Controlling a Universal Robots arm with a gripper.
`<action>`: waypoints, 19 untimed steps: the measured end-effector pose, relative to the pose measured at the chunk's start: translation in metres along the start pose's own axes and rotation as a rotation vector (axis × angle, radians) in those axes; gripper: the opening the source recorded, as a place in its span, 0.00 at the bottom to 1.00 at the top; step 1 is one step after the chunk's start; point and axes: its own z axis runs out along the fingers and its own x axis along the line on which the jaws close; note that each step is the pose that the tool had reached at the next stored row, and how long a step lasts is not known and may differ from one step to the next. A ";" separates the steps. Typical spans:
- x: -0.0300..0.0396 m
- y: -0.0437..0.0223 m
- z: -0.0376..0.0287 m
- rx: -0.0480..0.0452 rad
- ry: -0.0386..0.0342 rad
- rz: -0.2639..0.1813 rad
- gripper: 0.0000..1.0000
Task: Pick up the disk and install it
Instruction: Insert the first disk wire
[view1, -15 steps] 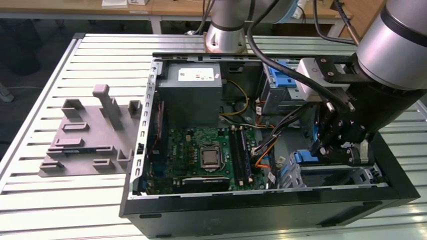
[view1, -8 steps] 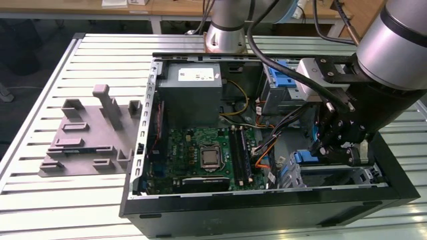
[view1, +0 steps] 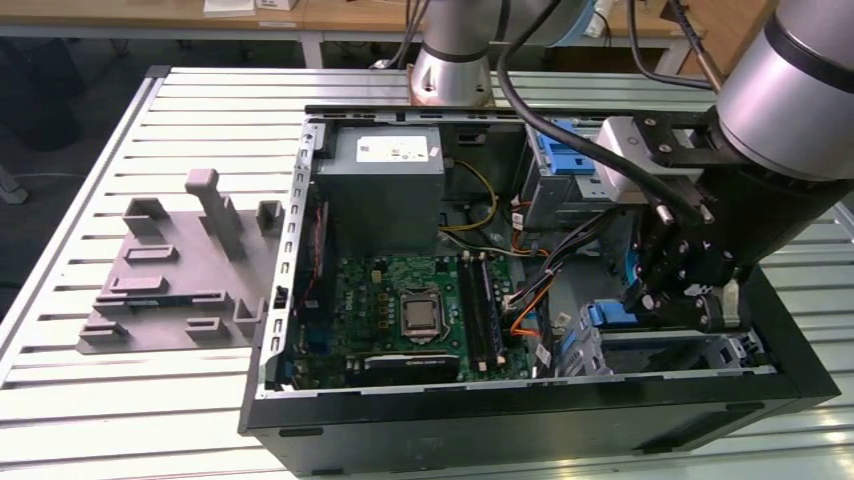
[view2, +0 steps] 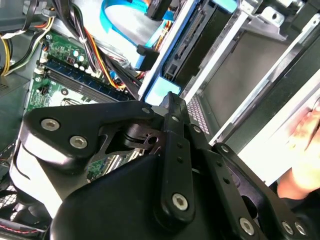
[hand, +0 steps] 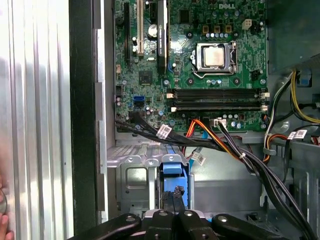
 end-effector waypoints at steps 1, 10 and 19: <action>-0.0001 -0.0021 0.0000 0.0000 0.0000 0.000 0.11; -0.0018 -0.0282 0.0000 0.0000 0.0001 0.000 0.11; -0.0055 -0.0386 -0.0059 0.0003 0.0002 0.000 0.11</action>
